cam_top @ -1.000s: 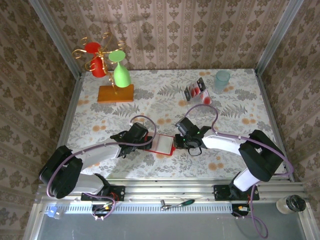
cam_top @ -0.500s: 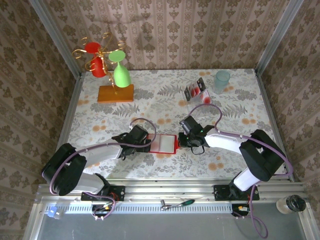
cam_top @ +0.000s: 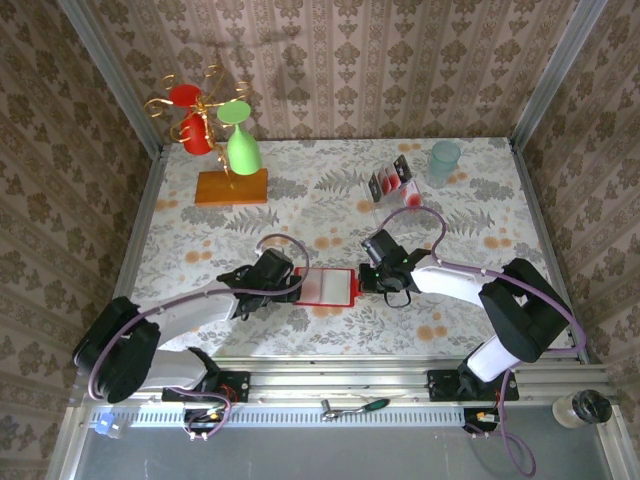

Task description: Put the credit cards into the card holder

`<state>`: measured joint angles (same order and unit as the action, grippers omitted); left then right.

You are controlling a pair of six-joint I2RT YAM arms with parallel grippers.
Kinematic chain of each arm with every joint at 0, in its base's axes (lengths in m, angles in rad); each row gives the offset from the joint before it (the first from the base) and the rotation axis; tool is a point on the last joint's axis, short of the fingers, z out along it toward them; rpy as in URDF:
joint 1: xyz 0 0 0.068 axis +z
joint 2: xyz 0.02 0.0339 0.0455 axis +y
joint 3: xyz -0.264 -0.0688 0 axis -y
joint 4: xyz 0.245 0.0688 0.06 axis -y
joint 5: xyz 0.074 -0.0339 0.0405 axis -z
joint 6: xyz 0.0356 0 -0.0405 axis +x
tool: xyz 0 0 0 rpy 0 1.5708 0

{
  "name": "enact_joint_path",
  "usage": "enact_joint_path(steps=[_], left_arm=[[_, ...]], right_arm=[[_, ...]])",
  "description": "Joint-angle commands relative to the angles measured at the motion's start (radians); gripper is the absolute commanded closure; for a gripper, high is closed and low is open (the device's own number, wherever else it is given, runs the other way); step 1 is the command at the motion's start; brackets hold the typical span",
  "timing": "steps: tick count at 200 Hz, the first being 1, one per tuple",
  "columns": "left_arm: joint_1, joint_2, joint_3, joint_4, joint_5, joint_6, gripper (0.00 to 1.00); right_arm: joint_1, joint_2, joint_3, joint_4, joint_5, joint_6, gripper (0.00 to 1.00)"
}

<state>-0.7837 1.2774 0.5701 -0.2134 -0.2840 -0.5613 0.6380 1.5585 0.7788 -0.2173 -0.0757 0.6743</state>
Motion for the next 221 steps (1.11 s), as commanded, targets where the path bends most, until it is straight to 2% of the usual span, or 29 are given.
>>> enact_joint_path(steps=[1, 38, 74, 184, 209, 221], left_arm=[[-0.012, -0.010, 0.055, -0.002, 0.034, 0.006, 0.00], [-0.026, 0.094, 0.101, 0.025, 0.078, 0.032, 0.00], [-0.033, 0.157, 0.086, 0.037, 0.065, 0.028, 0.00], [-0.031, 0.220, 0.074, -0.044, -0.049, 0.008, 0.00], [-0.031, 0.200, 0.071, -0.045, -0.040, 0.005, 0.00], [-0.031, 0.183, 0.069, -0.042, -0.029, 0.000, 0.00]], right_arm=[[-0.006, -0.008, 0.013, -0.040, -0.006, -0.022, 0.98], [-0.006, -0.005, 0.008, -0.035, -0.006, -0.022, 0.98], [-0.008, -0.004, 0.004, -0.032, -0.004, -0.024, 0.98], [-0.021, -0.011, -0.006, -0.028, -0.003, -0.027, 0.99], [-0.024, -0.013, -0.008, -0.026, -0.007, -0.027, 0.98], [-0.024, -0.020, -0.006, -0.032, -0.010, -0.027, 0.95]])
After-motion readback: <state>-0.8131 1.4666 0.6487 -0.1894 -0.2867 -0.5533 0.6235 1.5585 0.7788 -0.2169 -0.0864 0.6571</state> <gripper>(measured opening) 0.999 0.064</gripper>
